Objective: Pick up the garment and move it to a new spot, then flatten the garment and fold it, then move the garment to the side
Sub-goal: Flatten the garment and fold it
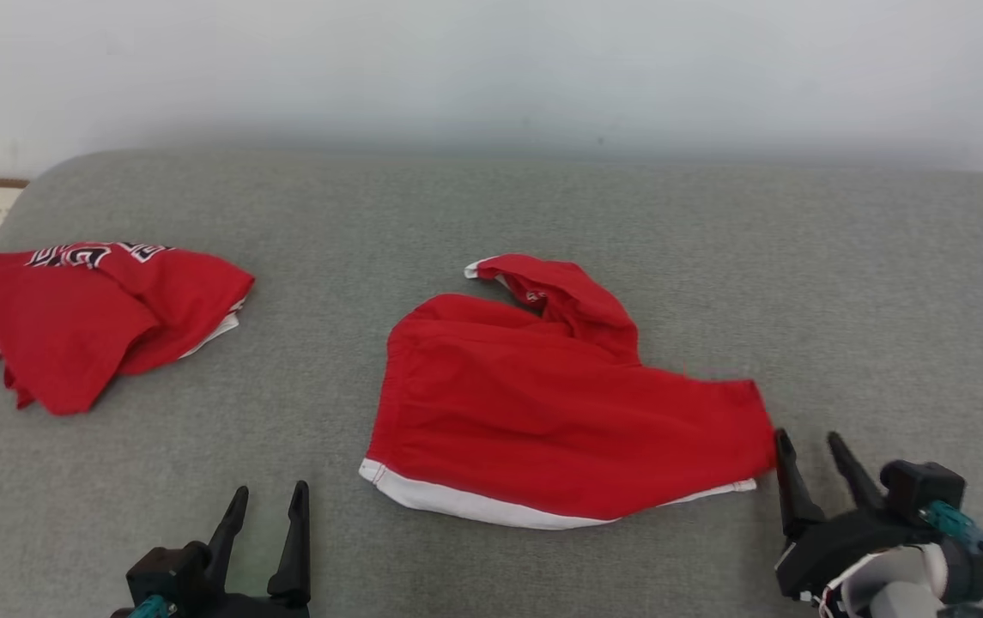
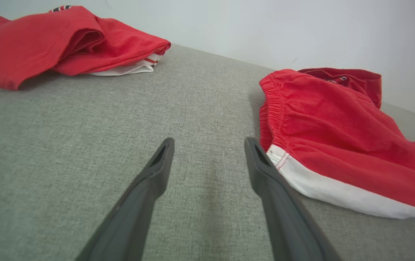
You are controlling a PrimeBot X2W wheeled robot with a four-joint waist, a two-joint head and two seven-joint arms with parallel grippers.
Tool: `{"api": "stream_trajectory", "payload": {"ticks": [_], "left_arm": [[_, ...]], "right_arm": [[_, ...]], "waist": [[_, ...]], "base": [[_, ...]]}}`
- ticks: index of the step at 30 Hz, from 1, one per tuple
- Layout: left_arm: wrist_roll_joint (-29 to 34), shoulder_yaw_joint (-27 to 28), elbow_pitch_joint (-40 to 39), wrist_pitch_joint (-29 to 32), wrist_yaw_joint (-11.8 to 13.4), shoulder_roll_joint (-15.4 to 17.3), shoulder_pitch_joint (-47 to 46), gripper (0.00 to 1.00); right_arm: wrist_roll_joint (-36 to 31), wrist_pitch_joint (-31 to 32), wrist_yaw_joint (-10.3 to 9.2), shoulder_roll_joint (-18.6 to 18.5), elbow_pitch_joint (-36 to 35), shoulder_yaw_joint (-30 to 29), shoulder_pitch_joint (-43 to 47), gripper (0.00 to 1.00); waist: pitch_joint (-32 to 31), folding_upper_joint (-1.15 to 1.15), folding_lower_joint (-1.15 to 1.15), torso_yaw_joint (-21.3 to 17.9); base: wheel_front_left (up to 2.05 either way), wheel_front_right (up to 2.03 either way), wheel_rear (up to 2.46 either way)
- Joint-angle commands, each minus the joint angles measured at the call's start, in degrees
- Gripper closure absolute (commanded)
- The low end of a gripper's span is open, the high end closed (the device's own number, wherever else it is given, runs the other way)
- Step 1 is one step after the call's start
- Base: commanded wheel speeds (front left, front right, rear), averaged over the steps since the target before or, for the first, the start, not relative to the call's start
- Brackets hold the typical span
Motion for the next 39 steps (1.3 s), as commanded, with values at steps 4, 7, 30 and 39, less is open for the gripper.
{"api": "stream_trajectory", "payload": {"ticks": [4, 7, 30, 39], "left_arm": [[-0.48, -0.16, 0.25, -0.06, 0.26, 0.06, 1.39, 0.0], [-0.5, -0.25, 0.34, -0.06, 0.13, 0.06, 1.39, 0.0], [-1.22, -2.38, 0.07, -0.06, 0.49, 0.06, 0.83, 0.0], [-1.61, -2.96, -0.14, -0.06, 0.53, 0.06, 1.11, 0.0]], "right_arm": [[-3.22, -0.02, -0.02, 0.11, -3.68, -4.29, 4.57, 0.0], [-4.45, -0.02, -0.02, 0.37, -5.56, -4.69, 5.82, 0.0], [-2.01, -0.02, -0.02, -1.69, -3.28, 17.42, -3.01, 0.0], [-3.78, 0.18, -0.02, -2.77, 4.89, 22.62, -8.82, 0.0]], "waist": [[-1.78, 0.0, 0.0, -3.07], [-2.07, 0.0, 0.0, -3.58], [-0.98, 0.0, 0.0, 2.36], [0.06, 0.0, 0.0, 4.91]], "base": [[0.0, 0.0, 0.0], [0.0, 0.0, 0.0], [0.0, 0.0, 0.0], [0.0, 0.0, 0.0]]}}
